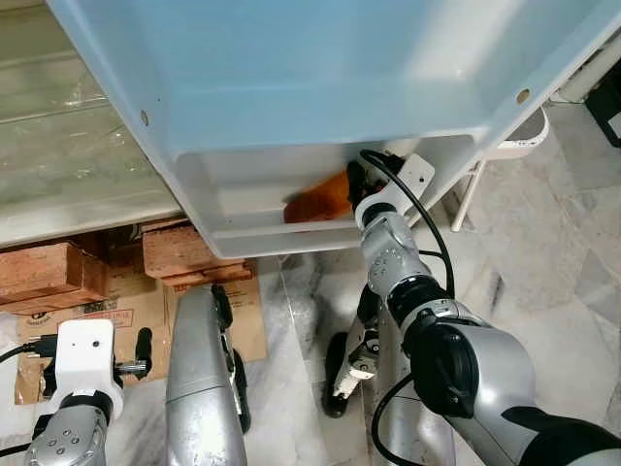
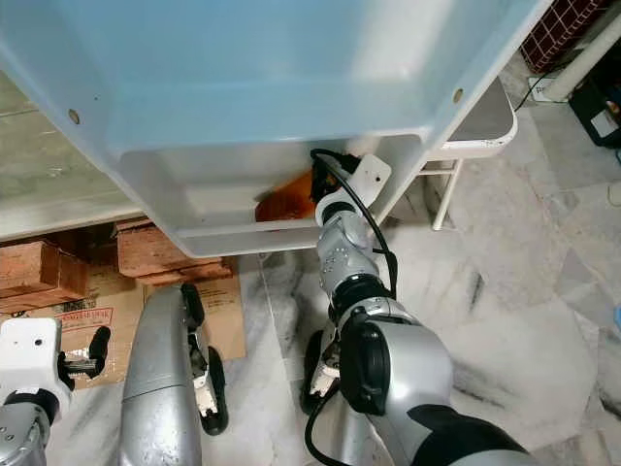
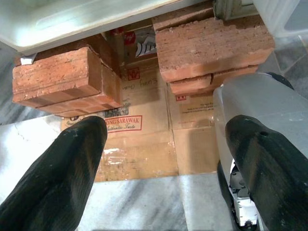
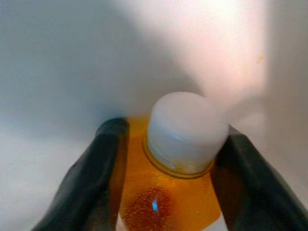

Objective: Restocking fridge

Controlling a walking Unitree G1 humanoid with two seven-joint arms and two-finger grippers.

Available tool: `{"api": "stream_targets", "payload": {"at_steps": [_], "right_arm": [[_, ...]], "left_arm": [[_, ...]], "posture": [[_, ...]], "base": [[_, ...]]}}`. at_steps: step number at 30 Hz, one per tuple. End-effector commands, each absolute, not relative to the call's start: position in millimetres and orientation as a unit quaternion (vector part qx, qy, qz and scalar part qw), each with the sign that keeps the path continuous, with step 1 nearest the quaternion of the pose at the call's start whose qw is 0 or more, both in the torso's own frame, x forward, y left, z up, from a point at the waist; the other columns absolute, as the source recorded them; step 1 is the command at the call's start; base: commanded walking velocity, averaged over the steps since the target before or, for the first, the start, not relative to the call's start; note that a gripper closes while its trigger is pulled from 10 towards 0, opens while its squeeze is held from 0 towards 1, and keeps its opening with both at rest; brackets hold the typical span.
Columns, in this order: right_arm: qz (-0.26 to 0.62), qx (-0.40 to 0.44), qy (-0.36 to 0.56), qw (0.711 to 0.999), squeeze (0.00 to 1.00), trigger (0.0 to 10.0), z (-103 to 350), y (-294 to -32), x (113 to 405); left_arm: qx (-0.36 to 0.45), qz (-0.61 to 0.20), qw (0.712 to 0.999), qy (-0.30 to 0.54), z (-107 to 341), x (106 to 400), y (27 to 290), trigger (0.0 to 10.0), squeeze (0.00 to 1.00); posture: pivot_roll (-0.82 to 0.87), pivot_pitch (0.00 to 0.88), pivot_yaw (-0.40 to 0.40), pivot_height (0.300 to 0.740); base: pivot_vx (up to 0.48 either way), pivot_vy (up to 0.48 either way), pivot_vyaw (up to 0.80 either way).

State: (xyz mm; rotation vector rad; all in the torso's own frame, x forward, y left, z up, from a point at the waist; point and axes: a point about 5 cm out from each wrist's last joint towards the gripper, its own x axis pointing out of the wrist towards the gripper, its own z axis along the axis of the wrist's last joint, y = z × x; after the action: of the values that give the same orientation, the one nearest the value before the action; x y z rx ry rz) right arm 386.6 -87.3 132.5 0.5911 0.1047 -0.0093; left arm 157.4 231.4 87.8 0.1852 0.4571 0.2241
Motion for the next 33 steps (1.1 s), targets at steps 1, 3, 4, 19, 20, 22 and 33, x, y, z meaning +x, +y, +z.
{"api": "stream_targets", "payload": {"at_steps": [1, 3, 4, 19, 20, 22, 33], "right_arm": [[-0.007, 0.29, 0.056, 0.955, 0.0, 0.0, 131, -88, 386], [-0.001, 0.287, 0.046, 0.957, 0.0, 0.0, 136, -87, 388], [-0.001, 0.287, 0.044, 0.957, 0.0, 0.0, 137, -87, 388], [-0.014, 0.156, -0.06, 0.986, 0.0, 0.0, 178, -106, 400], [-0.016, 0.142, -0.074, 0.987, 0.0, 0.0, 183, -108, 401], [-0.016, 0.138, -0.079, 0.987, 0.0, 0.0, 185, -110, 401], [-0.066, 0.022, -0.189, 0.98, 0.0, 0.0, 221, -139, 402]], "left_arm": [[0.095, 0.112, 0.96, 0.236, 86, 153, 234, 10.0, 0.0], [0.095, 0.112, 0.961, 0.234, 87, 154, 235, 10.0, 0.0], [0.095, 0.112, 0.961, 0.233, 87, 154, 235, 10.0, 0.0], [0.097, 0.11, 0.964, 0.224, 89, 161, 235, 10.0, 0.0], [0.097, 0.11, 0.964, 0.224, 89, 162, 235, 10.0, 0.0], [0.097, 0.11, 0.964, 0.223, 89, 162, 235, 10.0, 0.0], [0.097, 0.112, 0.965, 0.218, 89, 167, 236, 10.0, 0.0]], "posture": [[0.39, 0.4, -0.052, 0.526], [0.39, 0.398, -0.051, 0.526], [0.39, 0.398, -0.051, 0.526], [0.39, 0.385, -0.047, 0.526], [0.39, 0.384, -0.047, 0.526], [0.39, 0.383, -0.047, 0.526], [0.38, 0.367, -0.046, 0.526]], "base": [[0.0, 0.0, 0.0], [0.0, 0.0, 0.0], [0.0, 0.0, 0.0], [0.0, 0.0, 0.0], [0.0, 0.0, 0.0], [0.0, 0.0, 0.0], [0.0, 0.0, 0.0]]}}
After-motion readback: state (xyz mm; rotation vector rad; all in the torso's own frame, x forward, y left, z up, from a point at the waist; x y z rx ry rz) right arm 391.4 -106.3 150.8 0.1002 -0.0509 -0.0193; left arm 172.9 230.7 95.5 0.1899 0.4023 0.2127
